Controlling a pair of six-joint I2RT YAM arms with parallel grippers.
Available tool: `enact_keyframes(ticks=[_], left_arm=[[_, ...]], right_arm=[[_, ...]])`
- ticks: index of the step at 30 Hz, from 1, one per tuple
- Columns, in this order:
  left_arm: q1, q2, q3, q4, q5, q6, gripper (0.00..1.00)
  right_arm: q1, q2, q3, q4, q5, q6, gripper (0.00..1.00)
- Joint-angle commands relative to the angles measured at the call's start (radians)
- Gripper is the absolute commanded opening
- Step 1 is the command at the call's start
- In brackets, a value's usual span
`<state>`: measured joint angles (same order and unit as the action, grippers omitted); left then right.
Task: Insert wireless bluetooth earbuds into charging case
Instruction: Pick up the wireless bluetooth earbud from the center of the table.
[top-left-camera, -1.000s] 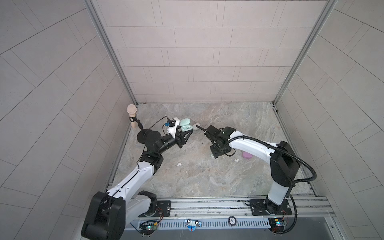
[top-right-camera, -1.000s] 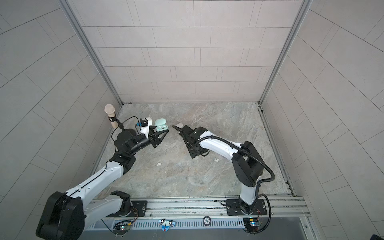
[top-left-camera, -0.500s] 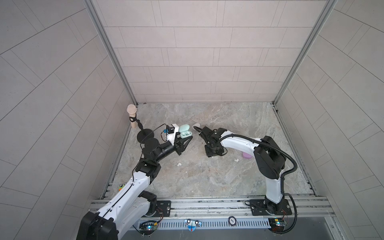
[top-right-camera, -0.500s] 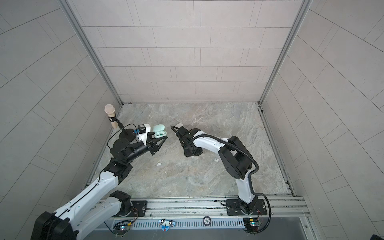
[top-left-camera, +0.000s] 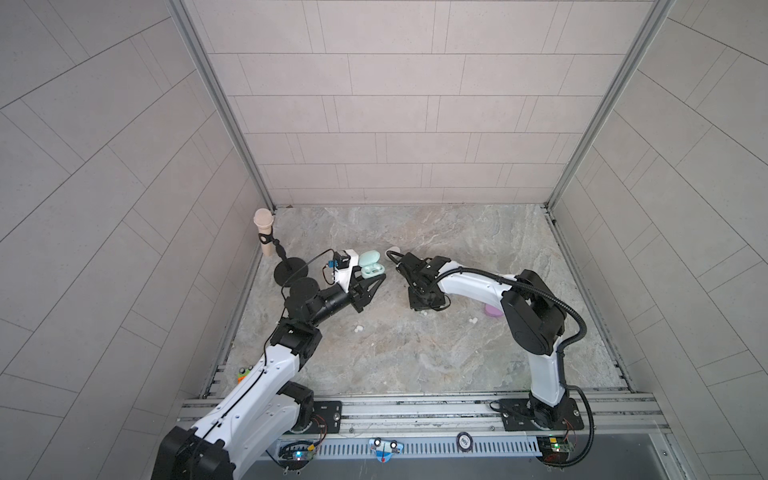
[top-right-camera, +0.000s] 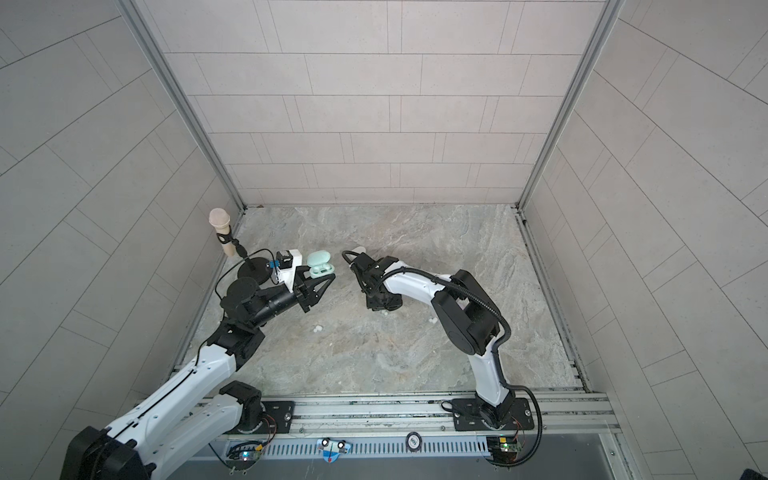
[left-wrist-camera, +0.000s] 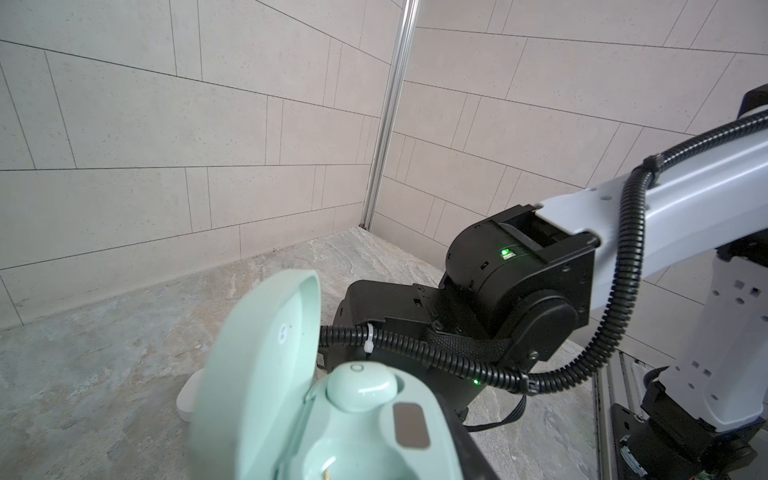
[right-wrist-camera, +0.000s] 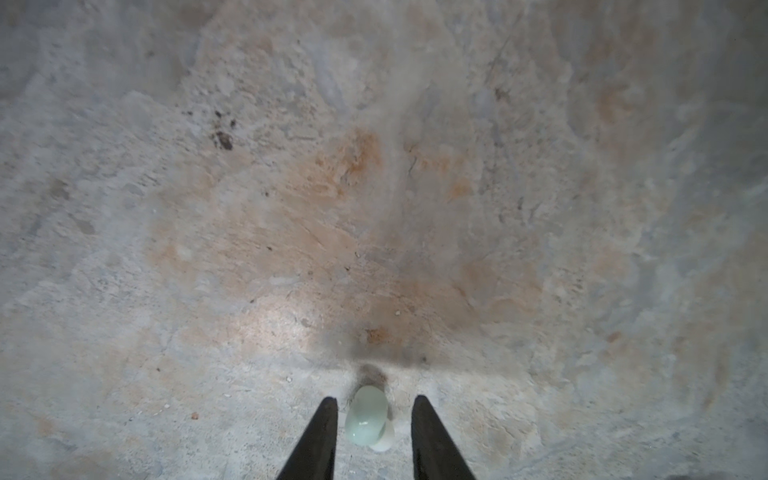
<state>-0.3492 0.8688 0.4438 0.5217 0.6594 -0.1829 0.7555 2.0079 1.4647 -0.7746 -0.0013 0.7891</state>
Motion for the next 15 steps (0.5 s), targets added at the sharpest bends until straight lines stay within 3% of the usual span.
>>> enact_keyframes(ticks=[1, 15], left_arm=[[-0.003, -0.004, -0.007, 0.030, 0.002, 0.010, 0.08], [-0.004, -0.008, -0.008, 0.028, 0.000, 0.010, 0.08]], right_arm=[[0.001, 0.021, 0.008, -0.008, 0.014, 0.029, 0.33], [0.007, 0.043, -0.043, 0.013, -0.002, 0.048, 0.27]])
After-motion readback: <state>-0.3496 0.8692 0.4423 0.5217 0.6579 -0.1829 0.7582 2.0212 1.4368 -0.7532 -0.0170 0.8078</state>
